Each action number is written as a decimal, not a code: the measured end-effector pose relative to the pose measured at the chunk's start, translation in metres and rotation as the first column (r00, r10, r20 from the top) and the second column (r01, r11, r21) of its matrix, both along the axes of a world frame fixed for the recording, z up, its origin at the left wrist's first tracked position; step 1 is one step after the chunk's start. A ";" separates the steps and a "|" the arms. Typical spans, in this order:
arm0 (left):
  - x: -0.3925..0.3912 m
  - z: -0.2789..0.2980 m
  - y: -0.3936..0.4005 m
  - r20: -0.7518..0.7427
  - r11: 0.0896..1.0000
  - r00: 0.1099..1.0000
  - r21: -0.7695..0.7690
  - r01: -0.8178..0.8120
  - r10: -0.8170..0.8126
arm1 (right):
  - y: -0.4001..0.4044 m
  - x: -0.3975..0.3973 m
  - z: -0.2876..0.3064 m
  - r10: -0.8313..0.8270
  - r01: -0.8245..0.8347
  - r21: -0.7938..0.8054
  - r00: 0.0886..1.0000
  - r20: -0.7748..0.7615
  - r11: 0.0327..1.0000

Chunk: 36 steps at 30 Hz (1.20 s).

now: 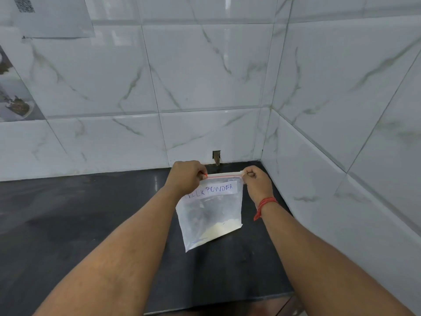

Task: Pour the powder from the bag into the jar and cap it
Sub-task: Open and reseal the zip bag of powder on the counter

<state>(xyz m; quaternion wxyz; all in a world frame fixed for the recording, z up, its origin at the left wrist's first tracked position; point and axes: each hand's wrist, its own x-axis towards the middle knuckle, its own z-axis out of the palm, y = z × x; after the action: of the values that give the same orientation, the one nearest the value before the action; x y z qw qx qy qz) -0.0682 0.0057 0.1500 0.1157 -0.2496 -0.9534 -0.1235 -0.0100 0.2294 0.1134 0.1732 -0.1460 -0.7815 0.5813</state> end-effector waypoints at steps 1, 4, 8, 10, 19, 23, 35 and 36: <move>-0.001 0.001 -0.005 0.001 1.000 1.000 0.000 -0.012 0.012 | 0.000 -0.001 0.000 -0.009 0.009 -0.004 1.000 -0.004 1.000; -0.002 0.003 -0.021 0.011 0.999 0.999 0.000 -0.050 0.050 | 0.001 -0.002 0.003 -0.038 0.038 -0.004 0.999 -0.014 0.999; -0.003 0.005 -0.045 0.013 0.996 0.996 -0.010 -0.088 0.088 | 0.009 -0.002 0.005 -0.099 0.099 -0.014 0.995 -0.022 0.995; -0.003 0.004 -0.055 0.008 0.994 0.994 -0.014 -0.109 0.109 | 0.010 -0.002 0.004 -0.112 0.112 -0.006 0.994 -0.017 0.994; 0.003 0.001 -0.061 0.027 0.991 0.994 0.070 -0.111 0.109 | -0.006 -0.001 0.007 -0.013 0.093 0.467 0.985 -0.171 0.880; 0.005 -0.001 -0.061 0.037 0.990 0.994 0.097 -0.107 0.103 | -0.021 -0.001 0.014 0.195 0.059 0.831 0.961 -0.198 0.553; -0.001 0.023 -0.031 0.378 0.993 0.919 -0.007 -0.120 0.114 | -0.060 0.017 0.020 0.251 0.108 0.970 0.954 -0.162 0.217; -0.002 0.025 -0.026 0.395 0.994 0.912 -0.029 -0.106 0.109 | -0.061 0.018 0.019 0.258 0.107 0.970 0.952 -0.164 0.219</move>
<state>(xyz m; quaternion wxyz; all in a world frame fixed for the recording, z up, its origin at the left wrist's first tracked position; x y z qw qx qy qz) -0.0702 -0.0206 0.1747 -0.0736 -0.1670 -0.9699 -0.1614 0.0076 0.1687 0.1327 0.3097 0.1194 -0.9432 -0.0111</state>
